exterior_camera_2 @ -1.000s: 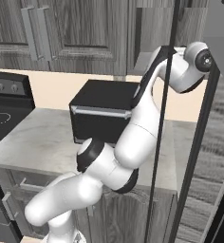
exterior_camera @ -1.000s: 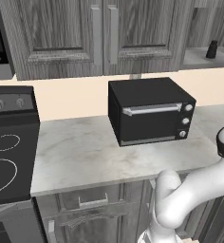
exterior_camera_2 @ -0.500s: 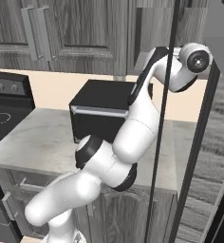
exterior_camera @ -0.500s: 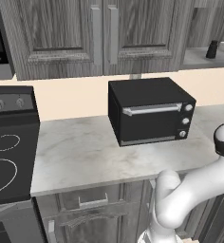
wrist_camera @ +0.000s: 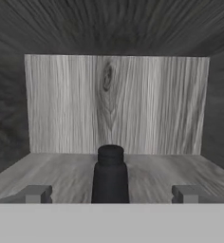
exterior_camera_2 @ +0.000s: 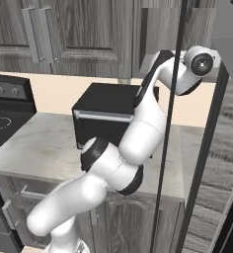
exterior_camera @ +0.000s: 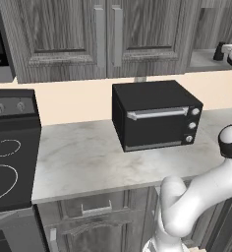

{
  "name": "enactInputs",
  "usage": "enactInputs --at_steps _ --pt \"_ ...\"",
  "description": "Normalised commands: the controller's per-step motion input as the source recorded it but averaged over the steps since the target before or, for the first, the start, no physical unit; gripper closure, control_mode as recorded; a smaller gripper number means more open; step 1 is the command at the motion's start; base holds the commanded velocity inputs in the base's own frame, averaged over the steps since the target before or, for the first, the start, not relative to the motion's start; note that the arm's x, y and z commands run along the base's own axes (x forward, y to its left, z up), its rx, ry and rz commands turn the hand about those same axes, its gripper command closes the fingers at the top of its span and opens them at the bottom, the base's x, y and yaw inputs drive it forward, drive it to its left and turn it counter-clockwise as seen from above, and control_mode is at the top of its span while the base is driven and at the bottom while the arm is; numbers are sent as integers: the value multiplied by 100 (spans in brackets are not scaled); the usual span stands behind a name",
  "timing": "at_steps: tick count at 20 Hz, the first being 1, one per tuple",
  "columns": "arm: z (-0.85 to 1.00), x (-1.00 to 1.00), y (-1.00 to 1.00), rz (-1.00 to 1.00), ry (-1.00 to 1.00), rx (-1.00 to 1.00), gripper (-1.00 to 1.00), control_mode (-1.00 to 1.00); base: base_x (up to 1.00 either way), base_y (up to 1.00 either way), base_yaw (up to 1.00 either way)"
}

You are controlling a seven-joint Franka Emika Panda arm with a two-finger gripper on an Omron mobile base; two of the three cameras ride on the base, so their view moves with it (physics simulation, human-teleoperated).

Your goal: Retrieve the shaker from the cabinet and place it next the steak on a plate on the dining table.

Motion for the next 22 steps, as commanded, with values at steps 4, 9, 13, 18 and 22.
enactInputs --at_steps 4,9,13,18,22 --pt "0 19 0 0 0 0 -100 -100 0 0 0" --pt "0 18 0 0 0 0 -100 -100 0 0 0" --pt "-1 21 -2 0 1 0 -100 -100 0 0 0" --pt "-5 16 0 1 1 0 -100 -100 0 0 0" --pt "0 16 -1 1 3 0 -100 -100 0 0 0"
